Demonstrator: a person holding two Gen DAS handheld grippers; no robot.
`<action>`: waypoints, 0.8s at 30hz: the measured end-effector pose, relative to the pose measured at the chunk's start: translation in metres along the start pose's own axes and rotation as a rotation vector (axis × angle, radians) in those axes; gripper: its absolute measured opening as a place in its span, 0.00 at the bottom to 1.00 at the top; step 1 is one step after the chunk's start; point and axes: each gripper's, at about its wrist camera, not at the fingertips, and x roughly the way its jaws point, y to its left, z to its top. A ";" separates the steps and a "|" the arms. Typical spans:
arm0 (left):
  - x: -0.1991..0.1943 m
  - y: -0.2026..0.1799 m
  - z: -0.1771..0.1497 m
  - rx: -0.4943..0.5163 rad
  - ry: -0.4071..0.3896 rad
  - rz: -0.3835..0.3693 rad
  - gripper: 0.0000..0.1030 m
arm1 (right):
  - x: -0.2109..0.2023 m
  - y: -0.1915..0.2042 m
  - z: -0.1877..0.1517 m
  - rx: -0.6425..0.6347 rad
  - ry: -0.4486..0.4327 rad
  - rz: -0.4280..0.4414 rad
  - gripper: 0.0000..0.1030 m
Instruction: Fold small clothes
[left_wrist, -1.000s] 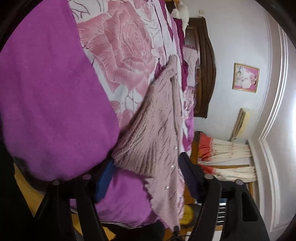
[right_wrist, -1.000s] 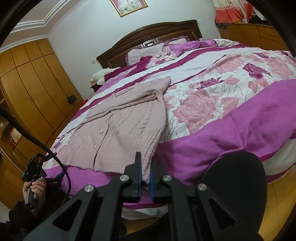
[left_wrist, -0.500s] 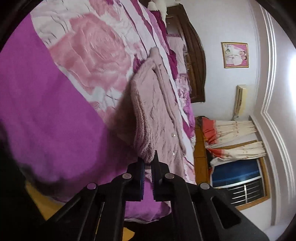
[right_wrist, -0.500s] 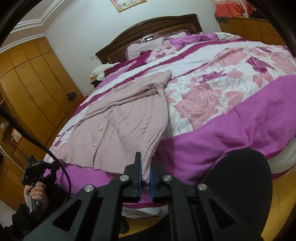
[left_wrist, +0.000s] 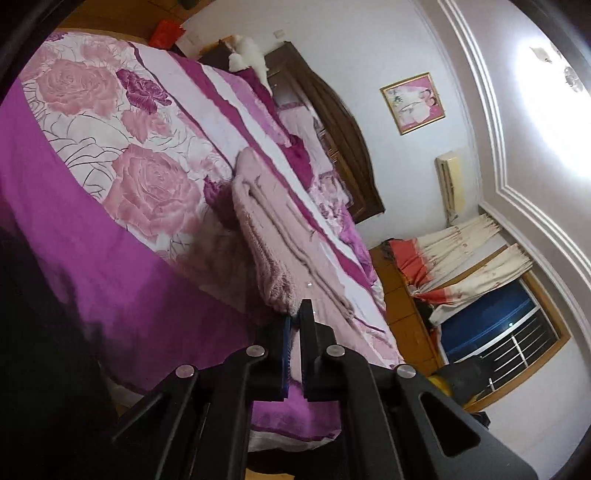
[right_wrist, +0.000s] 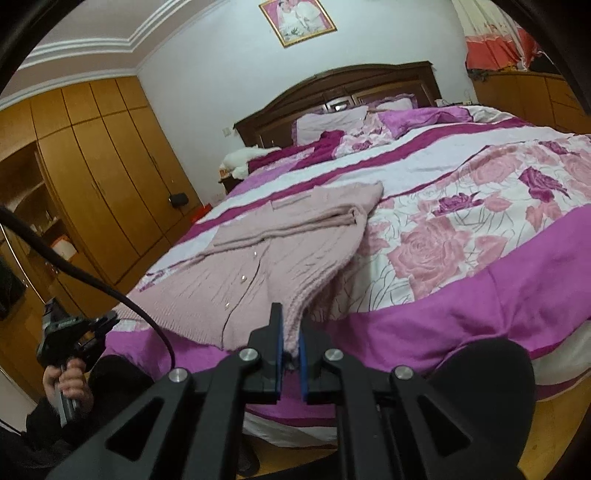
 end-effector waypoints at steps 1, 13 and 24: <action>-0.004 0.002 0.000 -0.020 -0.003 -0.013 0.00 | -0.003 0.001 0.002 -0.005 -0.008 0.007 0.06; -0.065 -0.016 -0.010 0.007 -0.052 -0.054 0.00 | -0.067 0.020 0.018 -0.035 -0.125 0.013 0.06; -0.120 -0.040 -0.031 0.048 -0.087 -0.070 0.00 | -0.114 0.037 -0.006 -0.052 -0.125 0.008 0.06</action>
